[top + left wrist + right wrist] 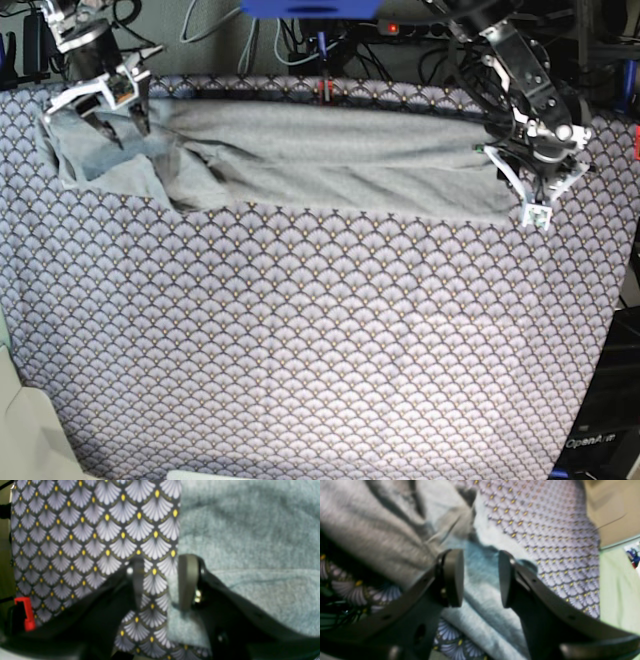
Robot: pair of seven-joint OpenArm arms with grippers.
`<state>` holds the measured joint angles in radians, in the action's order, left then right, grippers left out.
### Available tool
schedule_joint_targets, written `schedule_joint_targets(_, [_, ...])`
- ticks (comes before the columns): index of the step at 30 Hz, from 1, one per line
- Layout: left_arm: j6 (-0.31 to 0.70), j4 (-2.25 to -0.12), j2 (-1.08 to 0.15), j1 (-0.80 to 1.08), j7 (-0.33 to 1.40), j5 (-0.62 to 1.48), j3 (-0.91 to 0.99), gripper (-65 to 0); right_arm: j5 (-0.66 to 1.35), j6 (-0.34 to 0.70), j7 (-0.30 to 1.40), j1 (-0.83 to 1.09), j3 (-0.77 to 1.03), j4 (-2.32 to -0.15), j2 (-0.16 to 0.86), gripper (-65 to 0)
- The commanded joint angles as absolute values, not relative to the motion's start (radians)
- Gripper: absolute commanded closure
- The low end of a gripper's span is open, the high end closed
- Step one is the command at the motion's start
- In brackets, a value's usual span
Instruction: Fold the T-shirt properly
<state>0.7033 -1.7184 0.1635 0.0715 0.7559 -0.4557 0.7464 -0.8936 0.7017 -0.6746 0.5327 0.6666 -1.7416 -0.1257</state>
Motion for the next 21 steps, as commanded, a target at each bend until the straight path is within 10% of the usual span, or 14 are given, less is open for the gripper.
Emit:
schedule_joint_targets(1, [0.698,-1.733,0.157,0.059,0.740,-0.449,0.745,-22.6,-0.869,0.698,-0.714,0.538,0.668,-1.755,-0.120,-24.8])
schedule_joint_targets(21, [0.698,-1.733,0.157,0.059,0.740,-0.447,0.745,-22.6,-0.972,0.698,-0.799,0.478,0.670,-1.742,-0.148,-24.8])
